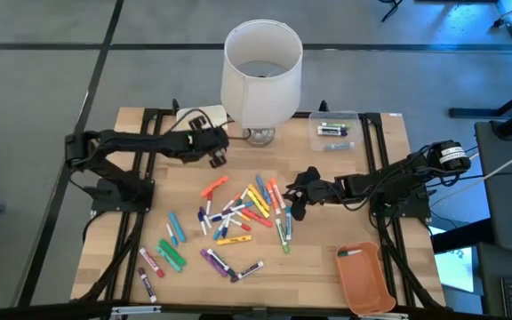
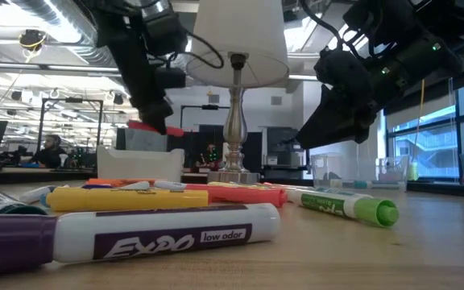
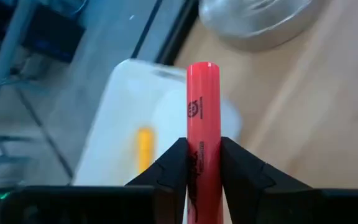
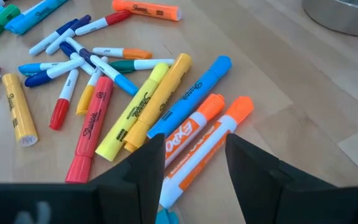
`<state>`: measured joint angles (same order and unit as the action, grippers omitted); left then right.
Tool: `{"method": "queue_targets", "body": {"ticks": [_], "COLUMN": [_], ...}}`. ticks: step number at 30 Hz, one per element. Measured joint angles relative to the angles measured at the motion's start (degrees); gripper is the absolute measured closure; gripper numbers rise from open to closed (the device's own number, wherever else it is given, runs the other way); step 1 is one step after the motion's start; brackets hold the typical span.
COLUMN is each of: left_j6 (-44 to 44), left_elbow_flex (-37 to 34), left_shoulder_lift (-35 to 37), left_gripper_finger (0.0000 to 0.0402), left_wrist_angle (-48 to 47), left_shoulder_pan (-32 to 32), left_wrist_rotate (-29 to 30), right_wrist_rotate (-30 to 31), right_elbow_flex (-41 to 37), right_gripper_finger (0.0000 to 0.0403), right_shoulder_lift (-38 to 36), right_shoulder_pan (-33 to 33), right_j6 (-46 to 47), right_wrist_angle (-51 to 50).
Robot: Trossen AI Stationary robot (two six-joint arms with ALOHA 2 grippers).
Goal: Pick & Place Markers
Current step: Put the orange highlighter into the white bin
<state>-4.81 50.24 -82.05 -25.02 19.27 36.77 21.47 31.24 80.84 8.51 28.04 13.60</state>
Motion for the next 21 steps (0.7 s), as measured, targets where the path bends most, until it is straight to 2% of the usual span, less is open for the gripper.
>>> {"method": "queue_targets", "body": {"ticks": [3,6,11,16,21], "left_j6": [-3.06,-2.14,0.4,-0.15,3.61], "left_elbow_flex": [0.0,-0.01,-1.14,-2.77,-3.04], "left_shoulder_lift": [-0.01,-0.28,-0.28,-0.28,-0.28], "left_gripper_finger": [0.0328,0.0325,0.0292,0.0259,0.024], "left_wrist_angle": [0.41,0.62,1.1,1.4,0.9], "left_shoulder_pan": [4.37,8.78,15.08,18.89,18.89], "left_wrist_rotate": [-1.13,-1.83,-2.58,-8.92,-14.74], "right_wrist_rotate": [0.0,0.02,1.68,1.93,1.94], "right_elbow_flex": [0.0,0.0,0.0,0.0,0.0], "right_gripper_finger": [0.0235,0.0235,0.0235,0.0235,0.0235], "right_shoulder_lift": [0.0,0.0,0.0,0.02,0.02], "right_shoulder_pan": [0.0,0.0,-0.11,-0.11,-0.11], "right_j6": [-0.03,-0.22,-1.16,-1.54,-1.59], "right_wrist_angle": [0.23,0.29,0.37,0.27,0.29]}}
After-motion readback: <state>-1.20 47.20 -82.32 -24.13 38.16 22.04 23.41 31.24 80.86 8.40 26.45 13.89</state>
